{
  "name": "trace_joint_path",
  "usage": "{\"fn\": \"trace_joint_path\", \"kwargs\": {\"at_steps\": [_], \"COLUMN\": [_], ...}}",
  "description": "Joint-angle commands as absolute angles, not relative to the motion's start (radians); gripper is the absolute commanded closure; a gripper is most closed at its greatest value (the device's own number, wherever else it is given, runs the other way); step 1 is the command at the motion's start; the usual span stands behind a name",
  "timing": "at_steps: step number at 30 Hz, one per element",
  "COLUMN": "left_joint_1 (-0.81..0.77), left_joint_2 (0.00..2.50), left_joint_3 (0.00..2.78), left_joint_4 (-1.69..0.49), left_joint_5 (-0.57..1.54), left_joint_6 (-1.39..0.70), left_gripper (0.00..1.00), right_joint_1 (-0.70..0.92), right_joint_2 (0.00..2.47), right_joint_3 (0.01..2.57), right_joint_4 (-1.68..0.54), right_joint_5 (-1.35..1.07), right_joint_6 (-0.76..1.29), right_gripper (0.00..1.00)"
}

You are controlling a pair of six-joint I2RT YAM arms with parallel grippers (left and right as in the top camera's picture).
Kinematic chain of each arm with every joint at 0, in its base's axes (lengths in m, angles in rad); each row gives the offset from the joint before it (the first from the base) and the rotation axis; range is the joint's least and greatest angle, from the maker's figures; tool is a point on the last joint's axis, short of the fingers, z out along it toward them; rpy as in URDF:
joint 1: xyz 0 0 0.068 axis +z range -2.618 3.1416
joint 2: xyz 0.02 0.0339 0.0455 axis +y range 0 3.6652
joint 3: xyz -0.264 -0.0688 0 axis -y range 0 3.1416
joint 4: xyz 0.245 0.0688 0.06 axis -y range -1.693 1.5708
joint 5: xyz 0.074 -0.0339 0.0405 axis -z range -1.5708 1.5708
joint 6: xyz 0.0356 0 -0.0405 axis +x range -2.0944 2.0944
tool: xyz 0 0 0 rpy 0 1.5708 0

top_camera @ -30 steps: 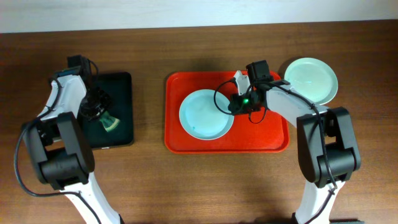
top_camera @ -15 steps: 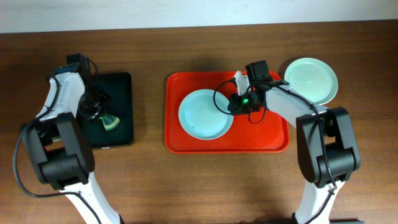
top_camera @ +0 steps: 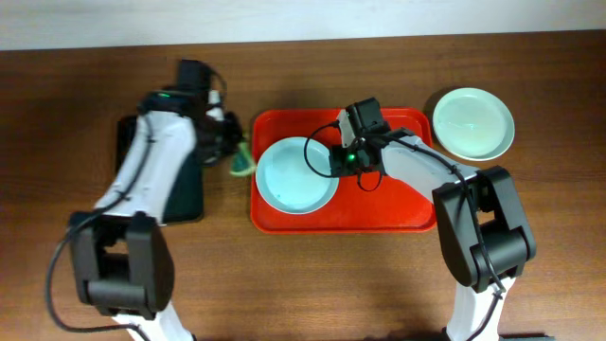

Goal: Clean dirty plates on tray and stack at the side

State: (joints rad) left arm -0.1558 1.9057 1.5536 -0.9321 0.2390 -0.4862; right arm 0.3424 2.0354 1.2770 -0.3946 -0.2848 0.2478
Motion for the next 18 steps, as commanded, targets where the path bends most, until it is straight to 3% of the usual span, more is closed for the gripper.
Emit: {"fn": "trace_joint_path", "kwargs": {"at_steps": [1,8,18], "left_joint_1": [-0.300,-0.424,-0.394], "left_joint_2": [1.903,1.907,1.920], "left_joint_3": [1.464,1.254,1.183], "left_joint_4": [-0.835,-0.552,-0.547], "left_joint_5": [0.245,0.191,-0.316], "left_joint_6": [-0.523,-0.625,-0.588], "left_gripper": [1.00,1.00,1.00], "right_joint_1": [0.355,0.355,0.354], "right_joint_2": [2.043,2.043,2.043], "right_joint_3": [1.264,1.264,1.264], "right_joint_4": [-0.403,-0.403,-0.419], "right_joint_5": [-0.238,-0.238,-0.238], "right_joint_6": [0.297,0.297,0.297], "right_gripper": [0.96,0.96,0.96]}}
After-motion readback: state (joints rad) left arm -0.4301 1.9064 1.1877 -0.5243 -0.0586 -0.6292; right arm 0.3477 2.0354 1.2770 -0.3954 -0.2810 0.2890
